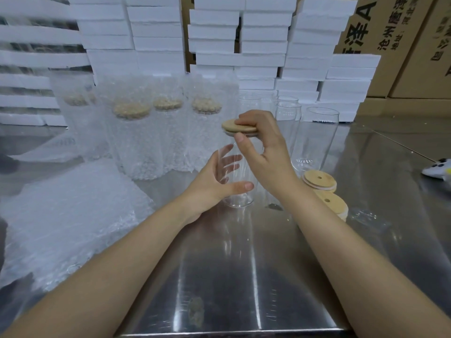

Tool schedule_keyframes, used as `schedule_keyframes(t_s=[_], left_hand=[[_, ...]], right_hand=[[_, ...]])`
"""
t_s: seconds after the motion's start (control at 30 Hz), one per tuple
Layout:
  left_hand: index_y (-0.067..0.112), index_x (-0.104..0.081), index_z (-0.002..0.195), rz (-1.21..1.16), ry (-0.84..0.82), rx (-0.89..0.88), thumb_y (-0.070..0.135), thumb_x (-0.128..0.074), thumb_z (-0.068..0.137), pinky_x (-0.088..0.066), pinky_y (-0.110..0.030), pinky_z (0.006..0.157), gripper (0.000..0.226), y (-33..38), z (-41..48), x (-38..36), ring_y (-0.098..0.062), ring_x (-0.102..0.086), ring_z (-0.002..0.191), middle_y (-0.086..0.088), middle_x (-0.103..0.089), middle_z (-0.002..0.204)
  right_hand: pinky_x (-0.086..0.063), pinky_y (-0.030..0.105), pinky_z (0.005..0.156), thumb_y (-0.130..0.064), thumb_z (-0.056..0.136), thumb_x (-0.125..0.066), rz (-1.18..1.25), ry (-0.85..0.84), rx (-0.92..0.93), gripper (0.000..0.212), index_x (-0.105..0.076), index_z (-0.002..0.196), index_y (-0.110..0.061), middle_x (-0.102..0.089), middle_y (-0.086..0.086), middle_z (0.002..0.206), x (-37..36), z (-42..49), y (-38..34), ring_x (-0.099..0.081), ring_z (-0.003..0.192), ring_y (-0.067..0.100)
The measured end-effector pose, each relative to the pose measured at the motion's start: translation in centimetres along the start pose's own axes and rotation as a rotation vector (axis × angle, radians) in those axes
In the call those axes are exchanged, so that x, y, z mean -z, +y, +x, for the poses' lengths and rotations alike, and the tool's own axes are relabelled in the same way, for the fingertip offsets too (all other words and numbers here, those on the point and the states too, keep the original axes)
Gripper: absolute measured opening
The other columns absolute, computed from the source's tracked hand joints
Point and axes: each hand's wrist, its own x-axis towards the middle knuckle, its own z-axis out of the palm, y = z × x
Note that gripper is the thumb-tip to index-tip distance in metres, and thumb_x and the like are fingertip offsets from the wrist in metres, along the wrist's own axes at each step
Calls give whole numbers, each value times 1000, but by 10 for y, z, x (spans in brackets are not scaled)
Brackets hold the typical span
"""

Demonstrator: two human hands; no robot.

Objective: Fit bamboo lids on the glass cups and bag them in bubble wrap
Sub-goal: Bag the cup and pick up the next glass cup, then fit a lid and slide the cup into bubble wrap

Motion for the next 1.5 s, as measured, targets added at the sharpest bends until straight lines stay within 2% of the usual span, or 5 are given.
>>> schedule_keyframes(t_s=[0.27,0.43,0.6,0.9,1.5], left_hand=[[49,-30,130,65,48,21,30,-86,69,-34,-24,106,85,-9,7,7,12,-41,127,17,-51,134],[27,-8,151,491,-30,68,17,-84,71,-47,-12,84,111,-1,0,22,-7,-47,113,14,-38,119],[11,-65,117,1212,83,104,9,-64,82,-45,-34,92,35,29,-7,53,-28,-54,110,-10,-53,113],[12,-47,138,1502,123,1028,27,-54,95,-39,-51,104,46,47,-32,97,-38,-29,132,-15,-26,144],[21,-40,144,430,625,96,26,-57,96,-47,-32,85,51,47,1,54,-21,-58,105,-4,-52,124]], right_hand=[[-48,22,87,-29,78,-65,48,57,-26,46,-53,120,-12,-42,1,128,-21,-3,7,-51,111,3],[-48,27,96,-34,76,-74,131,-200,-245,106,9,137,-61,-35,-6,138,-23,-33,29,-53,116,8],[-46,24,94,-37,72,-77,131,-159,-296,111,11,132,-71,-44,-7,124,-27,-33,41,-57,108,6],[-47,30,97,-37,75,-77,146,-209,-289,112,14,133,-69,-44,-8,125,-30,-29,46,-56,112,5],[-49,26,92,-34,74,-81,44,-152,-286,116,13,135,-65,-47,-7,123,-32,-30,44,-57,104,3]])
